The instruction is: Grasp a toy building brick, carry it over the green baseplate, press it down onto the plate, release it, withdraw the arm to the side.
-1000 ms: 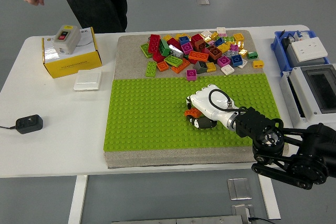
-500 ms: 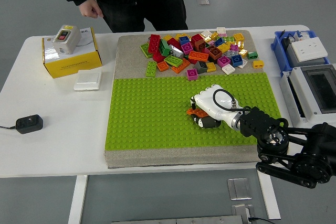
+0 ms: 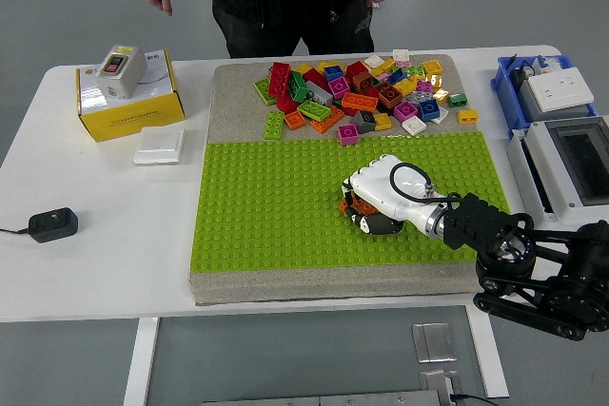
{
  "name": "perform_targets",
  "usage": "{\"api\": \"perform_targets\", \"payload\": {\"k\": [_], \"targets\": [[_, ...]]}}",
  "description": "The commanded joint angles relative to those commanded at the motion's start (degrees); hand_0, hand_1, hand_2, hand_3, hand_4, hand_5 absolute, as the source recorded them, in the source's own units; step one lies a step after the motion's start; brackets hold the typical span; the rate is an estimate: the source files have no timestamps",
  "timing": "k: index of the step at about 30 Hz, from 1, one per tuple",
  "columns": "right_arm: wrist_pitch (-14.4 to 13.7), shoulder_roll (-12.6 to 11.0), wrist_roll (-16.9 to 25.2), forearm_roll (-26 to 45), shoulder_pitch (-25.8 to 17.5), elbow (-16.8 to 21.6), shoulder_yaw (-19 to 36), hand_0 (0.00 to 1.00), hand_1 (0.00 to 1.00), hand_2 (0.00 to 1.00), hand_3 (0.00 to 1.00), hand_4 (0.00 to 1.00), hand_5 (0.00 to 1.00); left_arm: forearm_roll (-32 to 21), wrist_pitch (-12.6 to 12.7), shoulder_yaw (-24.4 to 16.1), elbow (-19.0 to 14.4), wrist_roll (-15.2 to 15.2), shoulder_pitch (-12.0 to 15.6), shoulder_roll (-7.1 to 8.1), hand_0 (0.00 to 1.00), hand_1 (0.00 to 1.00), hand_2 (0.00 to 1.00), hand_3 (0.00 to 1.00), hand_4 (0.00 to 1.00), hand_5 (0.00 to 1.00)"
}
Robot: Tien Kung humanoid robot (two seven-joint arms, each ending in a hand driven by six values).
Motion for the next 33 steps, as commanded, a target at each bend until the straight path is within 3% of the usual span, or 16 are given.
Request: {"api": "perform_targets", "payload": {"k": [9, 15, 17, 21, 22, 27, 28, 33], "targets": [[-0.08, -1.83, -1.65, -0.85, -0.87, 4.24, 1.86, 0.449, 0.607, 0.74, 0.621, 0.522, 0.318, 0.12, -0.03, -0.17, 0.0, 0.05, 0.1, -0.03, 0.67, 0.653, 0.625, 0.664, 0.401, 0.455], [3.97, -2.88, -6.29, -2.14, -2.1, 5.33, 2.96, 0.446, 0.605, 0.743, 0.618, 0.525, 0.325, 0.43, -0.09, -0.45, 0.0, 0.03, 0.09, 0.01, 0.67, 0.652, 0.624, 0.664, 0.401, 0.454], [5.49, -3.29, -8.1, -2.39, -2.75, 5.76, 4.0, 0.478, 0.654, 0.783, 0.619, 0.528, 0.314, 0.65, -0.13, -0.65, 0.0, 0.04, 0.12, 0.02, 0.67, 0.653, 0.623, 0.663, 0.4, 0.455], [6.18, -3.51, -9.9, -1.29, -3.94, 5.78, 5.92, 0.478, 0.654, 0.783, 0.619, 0.528, 0.314, 1.65, -0.25, -1.61, 0.0, 0.09, 0.22, 0.02, 0.67, 0.653, 0.623, 0.663, 0.4, 0.455], [5.96, -3.44, -10.17, -0.8, -4.3, 5.72, 6.5, 0.73, 0.902, 0.998, 0.998, 0.557, 0.332, 1.97, -0.29, -1.92, 0.0, 0.09, 0.23, 0.01, 0.67, 0.652, 0.623, 0.661, 0.399, 0.454], [4.77, -2.95, -10.78, 1.14, -5.36, 6.17, 8.54, 0.73, 0.902, 0.998, 0.998, 0.557, 0.332, 3.26, -0.46, -3.19, 0.0, 0.1, 0.2, -0.01, 0.67, 0.652, 0.623, 0.661, 0.399, 0.454], [4.56, -2.87, -10.83, 1.63, -5.46, 6.35, 8.77, 0.801, 0.967, 0.998, 0.998, 0.555, 0.34, 3.45, -0.49, -3.38, 0.0, 0.1, 0.19, 0.0, 0.669, 0.652, 0.624, 0.662, 0.397, 0.454], [2.28, -1.72, -11.33, 6.62, -6.32, 6.63, 10.55, 0.801, 0.967, 0.998, 0.998, 0.555, 0.34, 4.94, -0.69, -4.89, 0.0, 0.19, 0.2, 0.19, 0.669, 0.652, 0.624, 0.662, 0.397, 0.454]]}}
